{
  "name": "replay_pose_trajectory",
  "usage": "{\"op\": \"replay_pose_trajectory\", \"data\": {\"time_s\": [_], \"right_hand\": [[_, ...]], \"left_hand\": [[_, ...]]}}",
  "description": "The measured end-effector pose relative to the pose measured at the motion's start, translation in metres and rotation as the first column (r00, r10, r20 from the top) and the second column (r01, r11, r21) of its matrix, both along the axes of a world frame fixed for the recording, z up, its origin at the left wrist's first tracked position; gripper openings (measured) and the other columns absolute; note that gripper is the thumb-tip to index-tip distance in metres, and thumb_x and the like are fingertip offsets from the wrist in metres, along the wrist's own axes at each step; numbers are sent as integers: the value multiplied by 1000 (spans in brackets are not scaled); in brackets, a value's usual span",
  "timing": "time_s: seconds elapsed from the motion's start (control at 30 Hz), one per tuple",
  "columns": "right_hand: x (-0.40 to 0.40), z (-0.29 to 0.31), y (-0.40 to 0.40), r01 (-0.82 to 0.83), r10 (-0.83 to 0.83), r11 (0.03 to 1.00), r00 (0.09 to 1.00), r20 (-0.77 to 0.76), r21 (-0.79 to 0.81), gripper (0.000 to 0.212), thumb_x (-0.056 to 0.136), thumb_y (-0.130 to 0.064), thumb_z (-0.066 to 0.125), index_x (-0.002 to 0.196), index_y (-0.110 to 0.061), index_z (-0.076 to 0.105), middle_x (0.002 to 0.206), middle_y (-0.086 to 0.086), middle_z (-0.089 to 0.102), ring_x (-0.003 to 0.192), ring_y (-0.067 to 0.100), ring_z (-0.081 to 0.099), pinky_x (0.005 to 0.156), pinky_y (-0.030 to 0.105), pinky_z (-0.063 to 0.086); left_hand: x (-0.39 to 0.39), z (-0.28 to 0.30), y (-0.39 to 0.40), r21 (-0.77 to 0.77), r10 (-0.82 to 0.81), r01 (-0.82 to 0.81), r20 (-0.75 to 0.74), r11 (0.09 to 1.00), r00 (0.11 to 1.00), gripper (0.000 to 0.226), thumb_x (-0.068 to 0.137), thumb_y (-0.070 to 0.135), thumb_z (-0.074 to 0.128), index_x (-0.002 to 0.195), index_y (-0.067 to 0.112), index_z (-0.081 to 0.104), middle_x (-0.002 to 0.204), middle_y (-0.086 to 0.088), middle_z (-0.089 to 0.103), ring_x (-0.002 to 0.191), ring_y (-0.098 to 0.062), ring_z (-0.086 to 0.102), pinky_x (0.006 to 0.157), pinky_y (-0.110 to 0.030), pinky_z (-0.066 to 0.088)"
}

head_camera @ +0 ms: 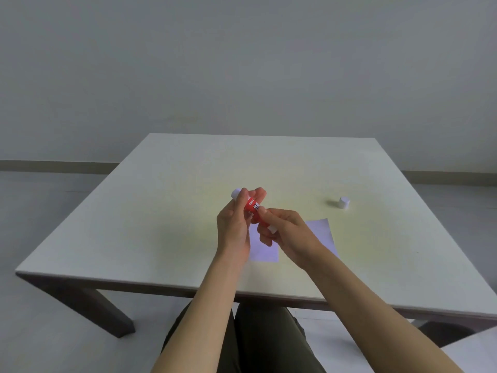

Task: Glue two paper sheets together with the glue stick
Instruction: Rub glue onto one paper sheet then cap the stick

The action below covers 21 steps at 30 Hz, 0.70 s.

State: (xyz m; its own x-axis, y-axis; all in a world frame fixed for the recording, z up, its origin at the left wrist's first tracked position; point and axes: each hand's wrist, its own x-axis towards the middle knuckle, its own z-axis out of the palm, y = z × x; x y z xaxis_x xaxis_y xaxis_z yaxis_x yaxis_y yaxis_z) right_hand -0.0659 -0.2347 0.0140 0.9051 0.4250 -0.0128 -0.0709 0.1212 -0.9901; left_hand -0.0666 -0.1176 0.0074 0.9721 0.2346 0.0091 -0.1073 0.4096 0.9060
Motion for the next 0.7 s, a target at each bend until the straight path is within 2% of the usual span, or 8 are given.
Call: {"op": "replay_pose_trajectory", "data": {"time_s": [0.07, 0.17, 0.2, 0.3, 0.4, 0.5, 0.57, 0.7], "right_hand": [[5, 2, -2, -54, 66, 993, 992, -110, 104, 32, 96, -23, 51, 76, -3, 66, 82, 16, 45, 52, 13, 43, 51, 22, 41], [12, 6, -7, -80, 115, 984, 968, -224, 158, 28, 93, -26, 55, 87, 0, 64, 69, 10, 46, 51, 15, 46, 50, 22, 45], [16, 6, -10, -78, 111, 985, 967, -229, 151, 29, 91, -26, 56, 91, 2, 63, 64, 6, 49, 52, 16, 47, 51, 22, 45], [28, 5, -25, 30, -3, 991, 980, -198, 131, 20, 90, -19, 57, 92, -3, 68, 59, 1, 53, 50, 16, 49, 52, 23, 46], [41, 4, -41, 241, -209, 958, 959, -192, 156, 10, 90, -14, 60, 91, -9, 69, 57, -1, 49, 48, 15, 46, 48, 21, 42], [51, -4, -47, 362, -336, 925, 922, -193, 118, 9, 87, -16, 65, 85, -7, 67, 52, -4, 46, 49, 15, 43, 53, 25, 39], [55, -12, -40, 412, -394, 908, 901, -181, 79, 11, 86, -18, 66, 84, -7, 67, 58, -1, 49, 48, 15, 44, 55, 25, 40], [58, -24, -13, 450, -452, 892, 889, -78, -49, 17, 93, -19, 55, 81, -10, 62, 73, 8, 61, 49, 17, 56, 55, 26, 48]], "left_hand": [[6, 1, -1, -20, -41, 42, 25, 999, 999, 30, 90, 35, 54, 69, 28, 74, 93, 4, 77, 97, -13, 70, 79, -31, 49], [13, 5, 1, 14, -151, 150, 60, 989, 987, 25, 79, 49, 61, 77, 28, 74, 98, 7, 76, 105, -13, 67, 79, -26, 52], [16, 3, 3, 45, -194, 191, 75, 981, 978, 32, 73, 57, 65, 84, 28, 74, 104, 8, 75, 110, -13, 64, 82, -25, 53], [20, -6, 20, 323, -339, 296, 84, 899, 937, 60, 68, 70, 61, 114, 31, 66, 131, 11, 60, 129, -6, 48, 107, -27, 38], [24, -18, 47, 646, -414, 386, -118, 658, 903, 81, 72, 51, 70, 141, 21, 40, 149, 5, 39, 139, -7, 33, 115, -27, 24], [25, -32, 72, 867, -331, 441, -357, 231, 874, 85, 76, 39, 74, 146, 27, 28, 156, 4, 24, 145, -9, 17, 116, -29, 12], [25, -37, 79, 903, -315, 428, -398, 30, 861, 88, 77, 44, 71, 148, 29, 21, 158, 7, 19, 146, -7, 8, 116, -32, 4], [26, -43, 82, 923, -345, 376, -378, -78, 859, 93, 75, 50, 69, 149, 29, 16, 158, 7, 16, 146, -9, 4, 114, -29, 1]]}}
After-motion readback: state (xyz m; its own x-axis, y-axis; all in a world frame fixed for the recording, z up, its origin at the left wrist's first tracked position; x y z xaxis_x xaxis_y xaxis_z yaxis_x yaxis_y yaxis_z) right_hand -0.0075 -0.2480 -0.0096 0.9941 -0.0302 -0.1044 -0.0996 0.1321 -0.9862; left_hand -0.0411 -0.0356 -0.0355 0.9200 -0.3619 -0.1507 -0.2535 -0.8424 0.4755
